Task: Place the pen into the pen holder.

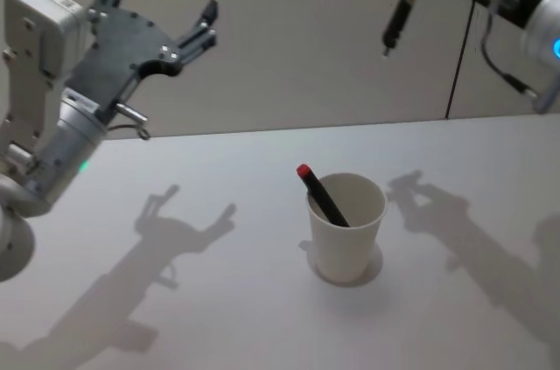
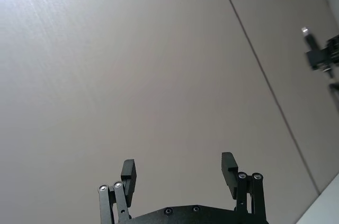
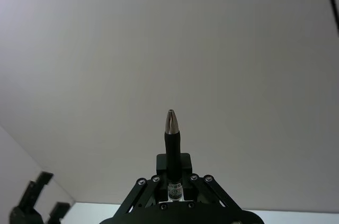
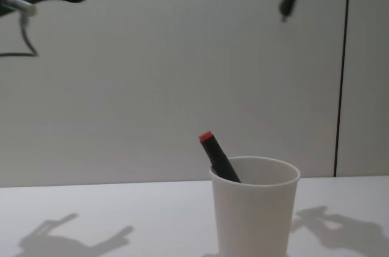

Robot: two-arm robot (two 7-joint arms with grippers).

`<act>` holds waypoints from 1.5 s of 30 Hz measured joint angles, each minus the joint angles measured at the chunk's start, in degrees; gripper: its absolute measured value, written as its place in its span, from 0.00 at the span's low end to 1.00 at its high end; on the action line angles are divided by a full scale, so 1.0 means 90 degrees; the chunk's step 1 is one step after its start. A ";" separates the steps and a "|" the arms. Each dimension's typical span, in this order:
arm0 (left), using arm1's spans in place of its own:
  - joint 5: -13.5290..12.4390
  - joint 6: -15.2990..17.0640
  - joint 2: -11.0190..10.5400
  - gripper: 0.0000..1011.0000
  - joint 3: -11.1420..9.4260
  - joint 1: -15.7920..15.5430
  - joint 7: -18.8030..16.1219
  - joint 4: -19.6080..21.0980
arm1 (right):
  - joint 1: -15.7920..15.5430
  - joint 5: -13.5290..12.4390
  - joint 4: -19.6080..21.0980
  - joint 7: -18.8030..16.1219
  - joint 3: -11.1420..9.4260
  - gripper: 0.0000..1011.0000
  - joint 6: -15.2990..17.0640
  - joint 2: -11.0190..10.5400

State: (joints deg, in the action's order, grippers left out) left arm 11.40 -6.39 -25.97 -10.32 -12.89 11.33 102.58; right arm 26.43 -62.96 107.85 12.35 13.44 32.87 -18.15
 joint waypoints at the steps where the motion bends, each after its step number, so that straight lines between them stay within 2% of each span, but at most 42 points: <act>1: -0.0040 0.0040 -0.0045 0.99 0.0031 0.0001 -0.0015 0.0016 | -0.0049 -0.0005 0.0035 0.0016 -0.0010 0.13 0.0000 -0.0041; 3: -0.0133 0.0133 -0.0177 0.99 0.0127 0.0005 -0.0063 0.0066 | -0.0172 -0.0014 0.0181 0.0056 -0.0050 0.13 0.0014 -0.0205; 9: -0.0414 0.0380 -0.0560 0.99 0.0410 0.0007 -0.0171 0.0181 | -0.0396 0.0044 0.0396 0.0023 -0.0045 0.13 0.0112 -0.0451; 15: -0.0691 0.0597 -0.0964 0.99 0.0712 -0.0003 -0.0252 0.0233 | -0.0559 0.0366 0.0558 -0.0211 0.0122 0.13 0.0270 -0.0608; 21: -0.0898 0.0742 -0.1252 0.99 0.0936 -0.0023 -0.0291 0.0250 | -0.0620 0.1004 0.0652 -0.0574 0.0414 0.13 0.0424 -0.0663; 23: -0.0946 0.0779 -0.1325 0.99 0.0993 -0.0027 -0.0302 0.0254 | -0.0621 0.1079 0.0656 -0.0613 0.0450 0.13 0.0437 -0.0663; 24: -0.0961 0.0790 -0.1347 0.99 0.1010 -0.0029 -0.0305 0.0255 | -0.0625 0.1341 0.0661 -0.0743 0.0557 0.13 0.0483 -0.0663; 27: -0.0999 0.0819 -0.1408 0.99 0.1054 -0.0033 -0.0313 0.0258 | -0.0629 0.1596 0.0661 -0.0864 0.0676 0.13 0.0520 -0.0657; 28: -0.1021 0.0834 -0.1437 0.99 0.1076 -0.0035 -0.0317 0.0260 | -0.0630 0.1797 0.0656 -0.0949 0.0755 0.13 0.0538 -0.0646; 30: -0.1041 0.0848 -0.1467 0.99 0.1101 -0.0038 -0.0319 0.0261 | -0.0633 0.1976 0.0642 -0.1025 0.0834 0.13 0.0551 -0.0633; 35: -0.1097 0.0888 -0.1547 0.99 0.1166 -0.0043 -0.0328 0.0265 | -0.0640 0.2591 0.0538 -0.1245 0.1122 0.13 0.0563 -0.0558; 38: -0.1120 0.0905 -0.1582 0.99 0.1192 -0.0044 -0.0333 0.0267 | -0.0652 0.3149 0.0380 -0.1429 0.1400 0.13 0.0533 -0.0451; 42: -0.1141 0.0919 -0.1611 0.99 0.1214 -0.0046 -0.0337 0.0269 | -0.0659 0.3491 0.0239 -0.1545 0.1586 0.13 0.0496 -0.0367; 45: -0.1155 0.0929 -0.1633 0.99 0.1229 -0.0048 -0.0340 0.0272 | -0.0660 0.3874 0.0088 -0.1670 0.1767 0.13 0.0443 -0.0280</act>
State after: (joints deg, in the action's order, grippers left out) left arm 1.01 1.97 -40.66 0.74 -13.32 8.27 105.03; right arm 20.49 -28.09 108.64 -2.68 29.34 36.86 -20.68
